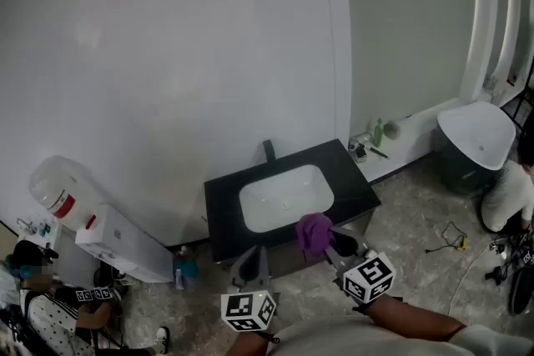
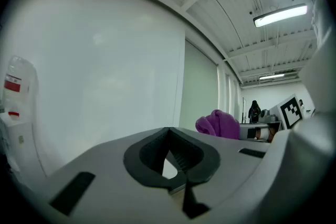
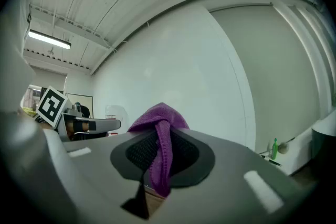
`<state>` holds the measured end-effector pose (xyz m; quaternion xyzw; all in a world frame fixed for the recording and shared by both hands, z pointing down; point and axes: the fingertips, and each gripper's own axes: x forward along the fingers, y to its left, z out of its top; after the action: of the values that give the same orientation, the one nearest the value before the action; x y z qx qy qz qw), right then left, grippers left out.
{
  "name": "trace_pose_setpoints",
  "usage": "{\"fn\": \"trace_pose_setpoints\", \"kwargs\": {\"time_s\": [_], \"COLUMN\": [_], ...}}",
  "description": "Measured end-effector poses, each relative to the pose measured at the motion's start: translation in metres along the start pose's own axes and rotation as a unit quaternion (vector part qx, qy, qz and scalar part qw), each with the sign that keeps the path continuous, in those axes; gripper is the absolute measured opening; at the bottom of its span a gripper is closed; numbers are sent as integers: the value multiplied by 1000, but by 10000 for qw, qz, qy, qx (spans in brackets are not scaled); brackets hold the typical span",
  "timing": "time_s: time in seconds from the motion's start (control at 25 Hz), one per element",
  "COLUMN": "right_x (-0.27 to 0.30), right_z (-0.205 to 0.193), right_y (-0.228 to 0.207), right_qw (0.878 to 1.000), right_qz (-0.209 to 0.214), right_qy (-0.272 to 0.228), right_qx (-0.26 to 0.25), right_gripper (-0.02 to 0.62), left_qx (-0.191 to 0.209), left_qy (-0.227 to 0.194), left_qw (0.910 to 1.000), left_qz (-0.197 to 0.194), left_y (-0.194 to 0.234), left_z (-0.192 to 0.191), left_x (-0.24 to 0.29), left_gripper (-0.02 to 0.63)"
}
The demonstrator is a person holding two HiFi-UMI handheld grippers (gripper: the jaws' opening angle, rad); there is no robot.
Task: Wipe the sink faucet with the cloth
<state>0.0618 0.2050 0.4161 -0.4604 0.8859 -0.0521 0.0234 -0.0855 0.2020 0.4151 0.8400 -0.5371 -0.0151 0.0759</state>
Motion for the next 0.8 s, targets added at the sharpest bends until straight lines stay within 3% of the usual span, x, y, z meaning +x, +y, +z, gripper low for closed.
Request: {"fn": "trace_pose_setpoints", "kwargs": {"time_s": [0.48,0.8], "right_x": [-2,-12], "right_z": [-1,-7], "right_y": [-15,-45], "right_qw": [10000,9994], "right_qz": [30,307], "right_qy": [37,90], "right_qx": [78,91], "right_gripper": [55,57], "left_qx": [91,-46], "left_qy": [-27,22], "left_qw": [9999,9998], "left_qz": [48,186], "left_y": [-11,-31], "left_z": [3,-12], "left_x": [12,39], "left_gripper": [6,6]}}
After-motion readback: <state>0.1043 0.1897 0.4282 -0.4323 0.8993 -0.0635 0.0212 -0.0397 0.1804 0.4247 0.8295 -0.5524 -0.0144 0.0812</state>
